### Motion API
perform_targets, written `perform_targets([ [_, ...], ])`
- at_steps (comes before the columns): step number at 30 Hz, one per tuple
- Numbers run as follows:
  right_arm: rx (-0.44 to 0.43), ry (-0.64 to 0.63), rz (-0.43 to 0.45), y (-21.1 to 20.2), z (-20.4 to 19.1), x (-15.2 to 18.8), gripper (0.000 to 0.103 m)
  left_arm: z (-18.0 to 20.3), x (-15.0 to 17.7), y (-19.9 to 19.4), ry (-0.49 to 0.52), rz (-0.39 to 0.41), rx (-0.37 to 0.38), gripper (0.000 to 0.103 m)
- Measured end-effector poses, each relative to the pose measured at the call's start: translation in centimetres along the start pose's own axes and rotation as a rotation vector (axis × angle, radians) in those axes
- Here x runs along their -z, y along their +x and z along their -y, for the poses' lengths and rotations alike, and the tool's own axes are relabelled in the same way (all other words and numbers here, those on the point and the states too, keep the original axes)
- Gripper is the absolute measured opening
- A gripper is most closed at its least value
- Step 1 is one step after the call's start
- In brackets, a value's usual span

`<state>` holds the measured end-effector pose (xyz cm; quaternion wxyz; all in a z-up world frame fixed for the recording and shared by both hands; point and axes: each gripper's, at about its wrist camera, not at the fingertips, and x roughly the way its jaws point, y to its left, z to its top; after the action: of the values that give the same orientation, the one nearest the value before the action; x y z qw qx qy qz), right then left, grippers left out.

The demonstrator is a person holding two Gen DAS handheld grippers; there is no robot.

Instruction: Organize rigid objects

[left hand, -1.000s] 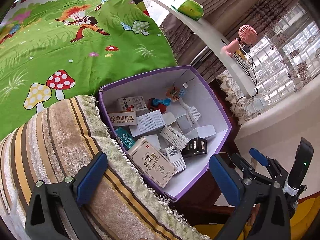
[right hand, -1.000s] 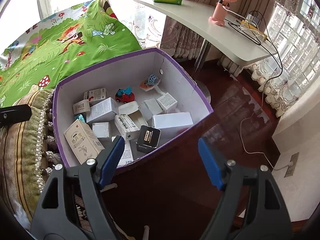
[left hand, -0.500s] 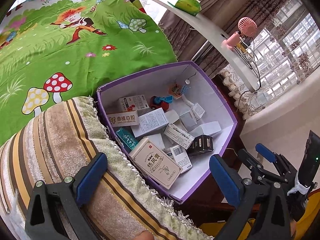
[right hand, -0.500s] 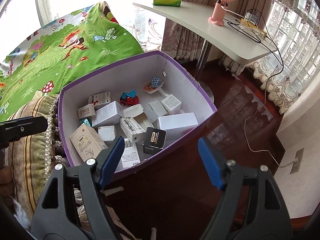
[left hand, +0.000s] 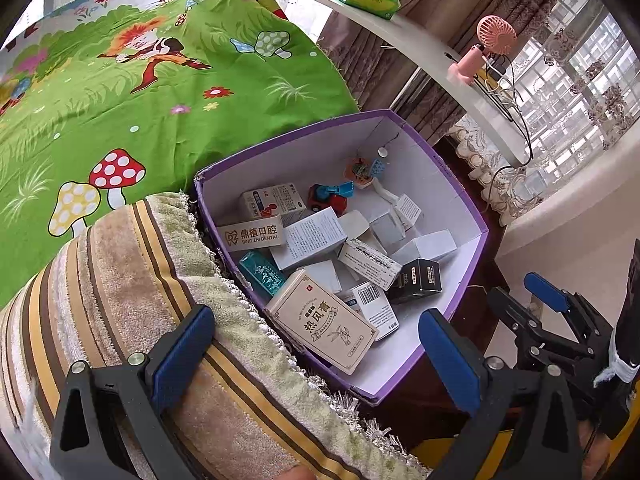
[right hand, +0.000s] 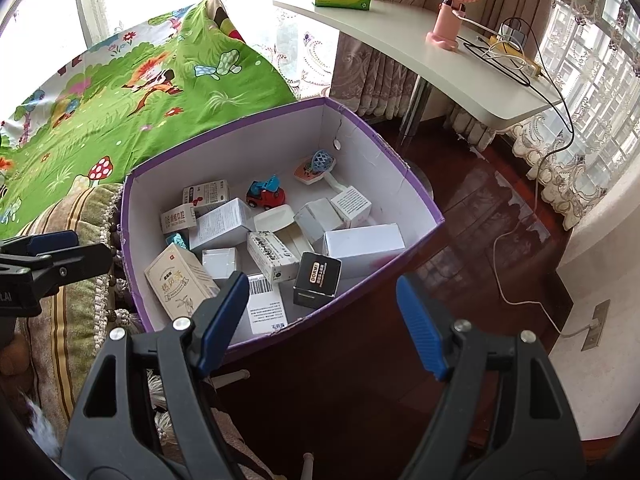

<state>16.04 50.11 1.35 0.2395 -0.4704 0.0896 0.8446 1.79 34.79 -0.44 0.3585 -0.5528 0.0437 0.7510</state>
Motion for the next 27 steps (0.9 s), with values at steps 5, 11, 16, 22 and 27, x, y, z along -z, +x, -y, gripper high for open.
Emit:
perform_targets([
  [5,-0.005,0.006,-0.003,0.0,0.07,0.04,0.079,0.01,-0.01,0.0,0.001,0.001,0.0,0.103],
  [11,-0.014,0.002,-0.007,0.08,-0.03,0.11,0.079,0.04,-0.02,0.02,0.0,0.001,0.0,0.103],
  [16,-0.016,0.001,-0.004,0.01,-0.07,0.17,0.079,0.08,0.04,0.07,0.005,-0.001,-0.004,0.103],
  [22,-0.017,-0.001,-0.007,0.03,-0.12,0.18,0.079,0.08,0.05,0.11,0.007,-0.002,-0.005,0.103],
  [27,-0.021,0.0,-0.011,0.1,-0.14,0.23,0.079,0.08,0.05,0.12,0.007,-0.001,-0.005,0.103],
])
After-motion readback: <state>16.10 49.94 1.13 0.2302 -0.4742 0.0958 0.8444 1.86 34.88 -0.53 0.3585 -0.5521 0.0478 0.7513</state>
